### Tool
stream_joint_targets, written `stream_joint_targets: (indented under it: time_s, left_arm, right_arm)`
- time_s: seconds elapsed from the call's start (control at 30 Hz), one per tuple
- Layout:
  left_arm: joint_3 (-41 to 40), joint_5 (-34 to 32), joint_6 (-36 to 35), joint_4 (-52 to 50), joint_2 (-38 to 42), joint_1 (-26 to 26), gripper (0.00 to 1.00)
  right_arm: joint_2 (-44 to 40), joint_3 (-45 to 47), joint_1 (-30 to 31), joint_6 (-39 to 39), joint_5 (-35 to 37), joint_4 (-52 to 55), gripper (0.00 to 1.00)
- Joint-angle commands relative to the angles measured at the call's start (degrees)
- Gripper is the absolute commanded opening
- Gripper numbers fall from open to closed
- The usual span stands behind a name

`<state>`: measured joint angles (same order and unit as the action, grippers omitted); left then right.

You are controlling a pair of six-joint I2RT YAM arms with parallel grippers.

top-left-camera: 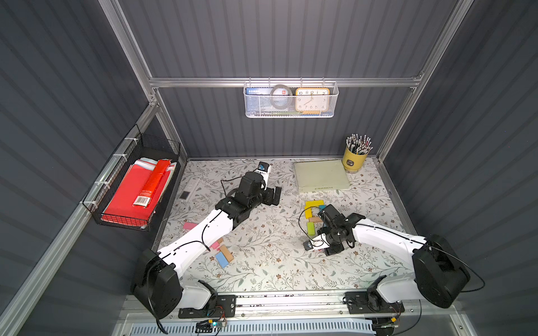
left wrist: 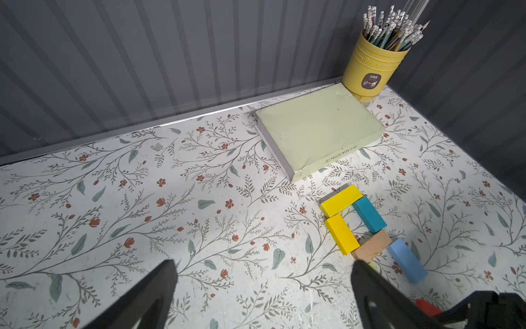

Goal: Assemble the number 8 with building blocks
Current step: Assemble the building block at the center of the board.

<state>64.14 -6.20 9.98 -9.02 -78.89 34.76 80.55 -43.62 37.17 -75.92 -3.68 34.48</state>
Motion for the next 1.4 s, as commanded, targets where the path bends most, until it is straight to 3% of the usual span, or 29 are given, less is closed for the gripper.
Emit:
stream_joint_targets:
  time_s: [0.0,0.4,0.77,1.1,1.2,1.37]
  left_arm:
    - [-0.67,1.07,0.61,0.66,0.68,-0.40,0.99]
    - [-1.03,1.30,0.39,0.62,0.76,-0.49,0.99]
    - [-1.21,1.63,0.21,0.58,0.67,-0.52,0.99]
    - [-1.29,1.54,0.04,0.44,0.47,-0.49,0.99]
    - [-1.21,1.71,0.06,0.49,0.35,-0.49,0.99]
    - [-1.21,1.89,0.02,0.50,0.23,-0.49,0.99]
  right_arm:
    - [0.43,1.33,0.32,-0.71,1.22,-2.01,0.61]
    - [1.63,0.90,0.28,1.11,-1.13,-2.17,0.49]
    - [3.11,2.23,0.32,3.20,-1.33,-3.79,0.48]
    - [3.96,1.68,0.30,4.11,-1.15,-4.51,0.35]
    - [3.39,1.87,0.35,4.42,-1.06,-4.71,0.38]
    - [1.36,1.96,0.29,5.54,0.22,-5.04,0.52]
